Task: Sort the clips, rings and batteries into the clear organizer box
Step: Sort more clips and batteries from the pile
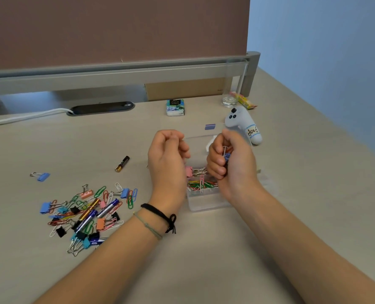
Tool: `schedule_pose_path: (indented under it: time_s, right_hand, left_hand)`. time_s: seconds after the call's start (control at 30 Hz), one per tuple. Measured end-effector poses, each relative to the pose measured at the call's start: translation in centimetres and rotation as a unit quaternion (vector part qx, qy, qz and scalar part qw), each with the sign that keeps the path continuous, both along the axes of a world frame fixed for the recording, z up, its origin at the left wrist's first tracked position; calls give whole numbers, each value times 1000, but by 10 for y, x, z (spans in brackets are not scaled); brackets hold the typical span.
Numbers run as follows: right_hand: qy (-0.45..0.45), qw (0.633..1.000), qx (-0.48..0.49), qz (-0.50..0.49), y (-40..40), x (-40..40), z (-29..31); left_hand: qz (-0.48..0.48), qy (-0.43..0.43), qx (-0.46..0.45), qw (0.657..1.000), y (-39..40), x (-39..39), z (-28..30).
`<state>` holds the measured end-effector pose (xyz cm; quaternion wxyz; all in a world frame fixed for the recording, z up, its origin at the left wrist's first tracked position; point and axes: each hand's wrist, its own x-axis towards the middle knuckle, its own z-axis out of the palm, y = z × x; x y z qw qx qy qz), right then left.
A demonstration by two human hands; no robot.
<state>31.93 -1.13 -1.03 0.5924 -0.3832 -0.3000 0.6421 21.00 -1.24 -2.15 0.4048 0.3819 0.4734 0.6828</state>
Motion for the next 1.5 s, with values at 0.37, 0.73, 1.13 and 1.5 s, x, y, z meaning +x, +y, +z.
schedule_pose_path:
  time_s: [0.37, 0.73, 1.13, 1.5]
  right_hand:
    - [-127, 989, 72, -24, 3, -20, -7]
    - [-127, 983, 126, 43, 0, -18, -7]
    - [-529, 814, 229, 70, -7, 44, -1]
    - [-717, 644, 259, 65, -10, 56, -10]
  left_hand:
    - [-18, -6, -43, 999, -1, -11, 0]
    - [-23, 12, -71, 997, 5, -27, -2]
    - [-177, 467, -63, 864, 1, -40, 11]
    - [-213, 651, -35, 728, -19, -29, 18]
